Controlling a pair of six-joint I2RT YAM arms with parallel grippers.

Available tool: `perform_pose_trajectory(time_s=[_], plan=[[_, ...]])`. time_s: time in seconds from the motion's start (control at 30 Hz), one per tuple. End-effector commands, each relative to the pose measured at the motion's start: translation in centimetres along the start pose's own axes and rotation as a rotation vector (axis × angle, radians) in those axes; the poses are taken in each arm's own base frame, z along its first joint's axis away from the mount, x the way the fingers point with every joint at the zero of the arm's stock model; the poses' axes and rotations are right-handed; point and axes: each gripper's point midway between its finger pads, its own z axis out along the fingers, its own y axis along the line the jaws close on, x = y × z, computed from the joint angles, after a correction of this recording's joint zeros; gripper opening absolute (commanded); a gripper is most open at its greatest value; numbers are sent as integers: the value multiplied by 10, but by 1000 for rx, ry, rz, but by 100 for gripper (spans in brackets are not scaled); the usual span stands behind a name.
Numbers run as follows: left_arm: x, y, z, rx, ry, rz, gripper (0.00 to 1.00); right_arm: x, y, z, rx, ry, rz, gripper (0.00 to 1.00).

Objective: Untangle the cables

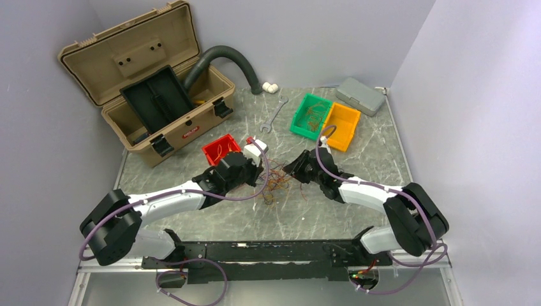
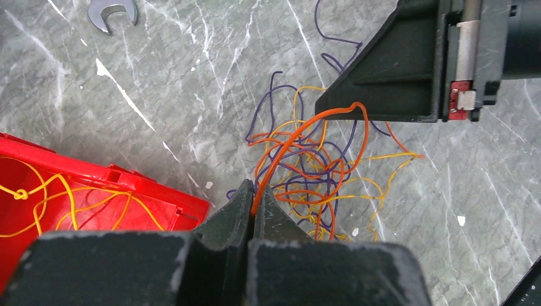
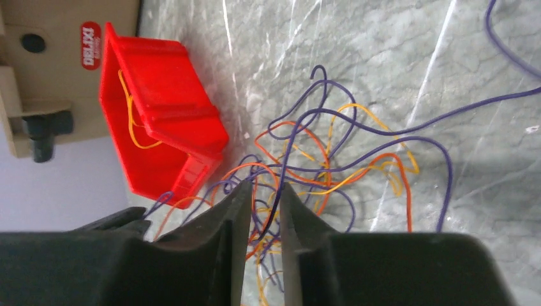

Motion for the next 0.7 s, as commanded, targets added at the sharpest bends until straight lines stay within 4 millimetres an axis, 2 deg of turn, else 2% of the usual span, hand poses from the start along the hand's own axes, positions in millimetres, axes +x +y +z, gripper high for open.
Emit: perform_pose_trajectory(time_s=[0.0, 0.03, 0.07, 0.13, 0.23, 0.47, 0.57, 0.67], plan=[[-15, -5, -4, 21, -56, 4, 0, -19, 28, 6, -78, -70, 28, 13], [-15, -4, -5, 17, -59, 4, 0, -23, 26, 4, -60, -85, 25, 2], [-15, -3, -5, 12, -60, 4, 0, -31, 21, 2, -21, -121, 15, 0], [-16, -2, -6, 3, -61, 3, 0, -47, 15, -8, 49, -187, -31, 0], [-16, 0, -6, -3, -62, -1, 0, -81, 3, -35, 181, -321, -90, 0], [-16, 5, -8, -35, -67, -6, 0, -156, -51, -119, 440, -570, -97, 0], [-16, 7, -9, -45, -70, -8, 0, -184, -58, -159, 474, -670, -97, 0], [-17, 9, -9, -53, -72, -12, 0, -209, -49, -200, 510, -781, -125, 0]])
